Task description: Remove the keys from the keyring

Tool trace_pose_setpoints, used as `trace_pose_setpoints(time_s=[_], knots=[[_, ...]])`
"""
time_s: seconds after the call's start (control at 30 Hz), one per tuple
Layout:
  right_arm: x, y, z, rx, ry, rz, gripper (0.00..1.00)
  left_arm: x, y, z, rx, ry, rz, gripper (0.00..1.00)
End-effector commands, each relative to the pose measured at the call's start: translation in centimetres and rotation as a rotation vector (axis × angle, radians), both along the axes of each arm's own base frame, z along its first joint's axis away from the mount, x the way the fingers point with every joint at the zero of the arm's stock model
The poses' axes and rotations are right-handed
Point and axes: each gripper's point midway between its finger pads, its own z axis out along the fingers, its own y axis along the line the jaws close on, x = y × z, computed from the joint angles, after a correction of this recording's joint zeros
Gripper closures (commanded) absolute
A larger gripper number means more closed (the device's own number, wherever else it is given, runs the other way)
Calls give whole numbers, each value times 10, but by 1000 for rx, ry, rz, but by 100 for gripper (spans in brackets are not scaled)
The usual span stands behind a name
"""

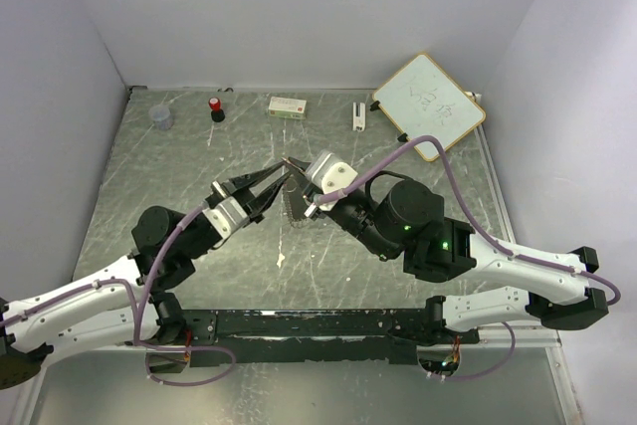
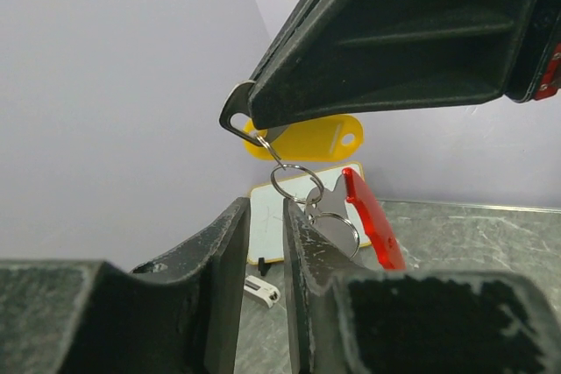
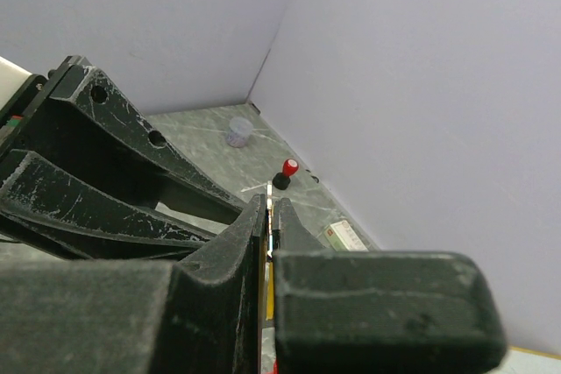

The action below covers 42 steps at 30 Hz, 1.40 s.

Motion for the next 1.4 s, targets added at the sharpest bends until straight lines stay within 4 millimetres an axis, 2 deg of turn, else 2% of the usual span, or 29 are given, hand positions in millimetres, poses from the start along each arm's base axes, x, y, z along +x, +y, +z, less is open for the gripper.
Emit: trace_pose_setpoints(time_s=[0.0,0.37,0.83,1.37], knots=[[-5,-7,14,54,-6,19,100,-2,13,14,-82,-29,21,67],[-5,-5,10,45,-6,24,100,-9,20,21,-115,-39,2,66],[-6,-1,8,40,-3,33,100,-8,11,17,-94,-26,-16,66],[-8,2,6,32,-2,51,100,-11,10,22,-104,-46,-32,68]])
